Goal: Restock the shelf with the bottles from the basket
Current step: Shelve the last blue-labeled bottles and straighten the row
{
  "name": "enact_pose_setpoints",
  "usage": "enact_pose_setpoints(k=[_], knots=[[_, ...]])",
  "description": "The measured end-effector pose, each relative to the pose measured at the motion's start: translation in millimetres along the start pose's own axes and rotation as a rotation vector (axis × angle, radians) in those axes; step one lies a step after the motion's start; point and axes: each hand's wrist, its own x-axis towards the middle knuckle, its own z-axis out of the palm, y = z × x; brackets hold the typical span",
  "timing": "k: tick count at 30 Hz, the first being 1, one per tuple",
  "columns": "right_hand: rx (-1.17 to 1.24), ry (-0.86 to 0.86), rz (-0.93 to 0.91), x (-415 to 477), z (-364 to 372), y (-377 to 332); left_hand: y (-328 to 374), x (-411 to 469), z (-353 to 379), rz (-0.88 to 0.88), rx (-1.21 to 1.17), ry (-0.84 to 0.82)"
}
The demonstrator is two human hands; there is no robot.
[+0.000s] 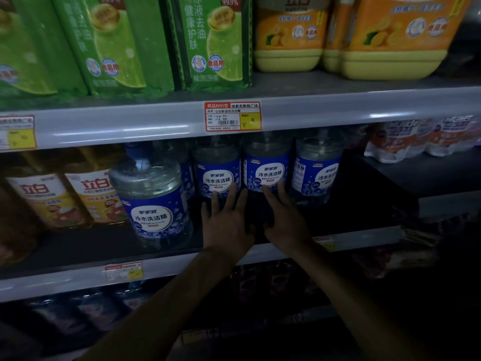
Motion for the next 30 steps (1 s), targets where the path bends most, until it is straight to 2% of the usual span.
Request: enact_pose_setpoints(k=[4, 8, 13, 15, 18, 21, 30], knots=[[0.018, 0.038, -0.013, -7.6, -15.0, 6.1, 3.5, -2.8, -2.3, -0.004, -0.064, 0.018], [0.082, 0.202, -0.022, -22.3, -39.8, 16.6, 21.8, 1.3, -1.5, -0.016, -0.272, 0.073], [0.202, 0.457, 0.181, -19.3, -73.6, 46.1, 58.8, 16.8, 1.7, 0.001, -0.610, 0.107], [0.321, 0.507, 0.238, -12.9, -80.5, 60.3, 72.9, 26.6, 6.2, 0.038, -0.703, 0.108], [0.558, 0.463, 0.306, -2.7, -86.6, 70.9, 92.5, 40.9, 13.9, 0.105, -0.852, 0.135], [0.676, 0.393, 0.290, 10.5, -87.8, 76.5, 108.9, 52.6, 18.4, 0.115, -0.991, 0.183], [0.926, 0.266, 0.168, 22.0, -99.2, 79.1, 125.9, 80.4, 20.5, 0.002, -1.221, 0.168]])
